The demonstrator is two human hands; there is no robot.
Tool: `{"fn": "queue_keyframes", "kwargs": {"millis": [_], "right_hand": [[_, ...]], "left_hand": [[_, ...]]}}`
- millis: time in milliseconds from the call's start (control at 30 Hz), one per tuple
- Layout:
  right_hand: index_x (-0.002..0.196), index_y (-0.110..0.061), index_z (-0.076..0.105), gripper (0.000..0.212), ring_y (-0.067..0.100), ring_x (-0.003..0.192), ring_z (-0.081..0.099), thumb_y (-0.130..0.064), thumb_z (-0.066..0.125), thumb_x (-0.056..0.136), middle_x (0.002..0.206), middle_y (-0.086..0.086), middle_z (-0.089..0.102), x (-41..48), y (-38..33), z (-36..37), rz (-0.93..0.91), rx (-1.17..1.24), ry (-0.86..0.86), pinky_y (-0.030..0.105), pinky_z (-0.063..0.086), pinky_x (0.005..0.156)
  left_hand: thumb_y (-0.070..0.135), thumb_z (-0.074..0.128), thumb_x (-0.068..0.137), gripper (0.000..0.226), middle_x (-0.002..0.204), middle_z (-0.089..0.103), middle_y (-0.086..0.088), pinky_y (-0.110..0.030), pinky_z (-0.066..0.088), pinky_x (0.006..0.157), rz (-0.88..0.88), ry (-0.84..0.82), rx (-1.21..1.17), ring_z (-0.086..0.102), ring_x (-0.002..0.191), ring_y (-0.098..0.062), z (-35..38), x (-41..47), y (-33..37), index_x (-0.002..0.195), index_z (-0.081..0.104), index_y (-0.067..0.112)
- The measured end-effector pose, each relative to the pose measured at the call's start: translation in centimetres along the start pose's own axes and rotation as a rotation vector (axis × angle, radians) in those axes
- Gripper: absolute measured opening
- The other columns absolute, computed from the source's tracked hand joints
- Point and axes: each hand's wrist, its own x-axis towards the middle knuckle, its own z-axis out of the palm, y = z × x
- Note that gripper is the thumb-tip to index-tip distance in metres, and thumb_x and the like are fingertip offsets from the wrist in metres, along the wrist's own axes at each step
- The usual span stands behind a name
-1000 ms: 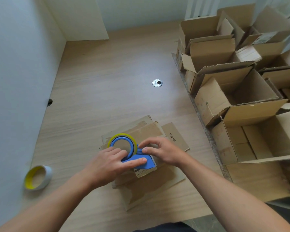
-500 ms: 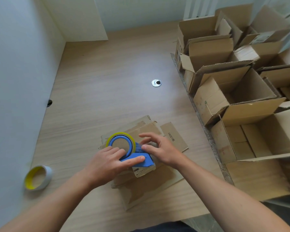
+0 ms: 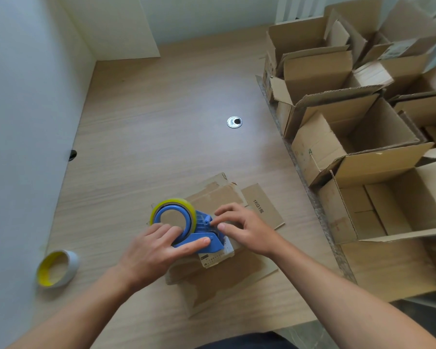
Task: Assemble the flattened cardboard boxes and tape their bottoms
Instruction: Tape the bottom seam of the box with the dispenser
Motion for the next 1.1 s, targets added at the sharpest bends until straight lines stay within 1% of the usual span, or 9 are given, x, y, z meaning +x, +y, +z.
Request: {"fn": "queue_keyframes", "kwargs": {"millis": [167, 300, 433, 567, 667, 800, 900, 1000, 1100], "right_hand": [[0.088, -0.042, 0.071, 0.026, -0.010, 0.111, 0.052, -0.064, 0.060, 0.081, 0.116, -0.024, 0.056, 0.5, -1.3, 0.0, 0.083, -0.032, -0.011, 0.020, 0.041, 0.092], [0.080, -0.028, 0.067, 0.033, 0.002, 0.102, 0.055, -0.061, 0.072, 0.080, 0.107, -0.015, 0.059, 1.8, -2.3, 0.1, 0.175, -0.161, 0.022, 0.026, 0.040, 0.081], [0.077, -0.011, 0.062, 0.048, 0.011, 0.067, 0.050, -0.058, 0.074, 0.076, 0.074, -0.006, 0.057, 2.9, -3.7, 0.1, 0.272, -0.202, 0.025, 0.030, 0.037, 0.059], [0.064, -0.016, 0.061, 0.029, 0.016, 0.069, 0.059, -0.036, 0.070, 0.084, 0.073, -0.002, 0.066, 3.2, -4.2, -0.2, 0.281, -0.172, 0.036, 0.036, 0.050, 0.067], [0.068, -0.016, 0.069, 0.026, 0.017, 0.091, 0.068, -0.033, 0.070, 0.087, 0.093, 0.001, 0.074, 3.0, -4.2, -0.7, 0.253, -0.159, -0.001, 0.041, 0.056, 0.084], [0.075, -0.021, 0.071, 0.020, 0.010, 0.099, 0.064, -0.033, 0.069, 0.091, 0.103, -0.009, 0.071, 3.3, -3.9, -1.4, 0.150, -0.285, -0.072, 0.040, 0.052, 0.092], [0.078, -0.027, 0.062, 0.017, 0.014, 0.103, 0.060, -0.030, 0.066, 0.094, 0.107, -0.004, 0.067, 3.4, -3.3, -2.2, 0.065, -0.415, -0.125, 0.038, 0.048, 0.095], [0.084, -0.025, 0.062, 0.012, 0.013, 0.102, 0.058, -0.027, 0.064, 0.095, 0.107, -0.003, 0.064, 3.2, -2.6, -3.2, 0.013, -0.454, -0.148, 0.031, 0.045, 0.094], [0.086, -0.021, 0.065, 0.009, 0.012, 0.100, 0.057, -0.024, 0.064, 0.094, 0.105, -0.003, 0.062, 2.9, -2.2, -3.4, -0.005, -0.447, -0.145, 0.028, 0.045, 0.091]], "left_hand": [[-0.003, 0.040, 0.085, 0.084, 0.081, 0.051, -0.002, -0.032, 0.044, 0.058, 0.005, -0.042, -0.018, 0.049, 0.064, -0.021, -0.4, 0.9, -0.2, 0.155, 0.022, 0.039], [-0.003, 0.043, 0.080, 0.083, 0.075, 0.045, 0.000, -0.028, 0.030, 0.056, 0.008, -0.084, -0.003, 0.039, 0.060, -0.018, -1.3, 2.3, -0.8, 0.151, 0.031, 0.038], [-0.006, 0.067, 0.061, 0.099, 0.071, 0.042, 0.000, -0.027, 0.026, 0.056, 0.013, -0.160, 0.001, 0.038, 0.057, -0.018, -2.6, 3.7, -1.0, 0.146, 0.038, 0.036], [-0.002, 0.068, 0.065, 0.105, 0.072, 0.043, 0.001, -0.027, 0.024, 0.055, -0.009, -0.209, -0.012, 0.038, 0.056, -0.019, -2.9, 3.7, -1.4, 0.152, 0.026, 0.039], [-0.002, 0.074, 0.062, 0.114, 0.073, 0.043, 0.001, -0.026, 0.026, 0.052, -0.045, -0.246, -0.044, 0.039, 0.055, -0.019, -2.8, 3.5, -1.4, 0.153, 0.020, 0.041], [0.003, 0.083, 0.062, 0.119, 0.073, 0.044, 0.002, -0.024, 0.029, 0.050, -0.072, -0.280, -0.096, 0.040, 0.055, -0.018, -2.3, 3.1, -1.1, 0.154, 0.018, 0.043], [0.018, 0.070, 0.081, 0.097, 0.074, 0.046, 0.004, -0.022, 0.026, 0.052, -0.110, -0.279, -0.155, 0.042, 0.056, -0.017, -2.1, 2.5, -1.1, 0.155, 0.013, 0.045], [0.034, 0.029, 0.104, 0.051, 0.075, 0.048, 0.006, -0.021, 0.025, 0.054, -0.135, -0.286, -0.165, 0.045, 0.056, -0.016, -2.6, 2.3, -1.1, 0.153, 0.021, 0.044], [0.036, 0.036, 0.095, 0.052, 0.074, 0.051, 0.007, -0.020, 0.034, 0.049, -0.143, -0.301, -0.194, 0.049, 0.055, -0.015, -2.9, 2.6, -0.9, 0.146, 0.033, 0.041]]}}
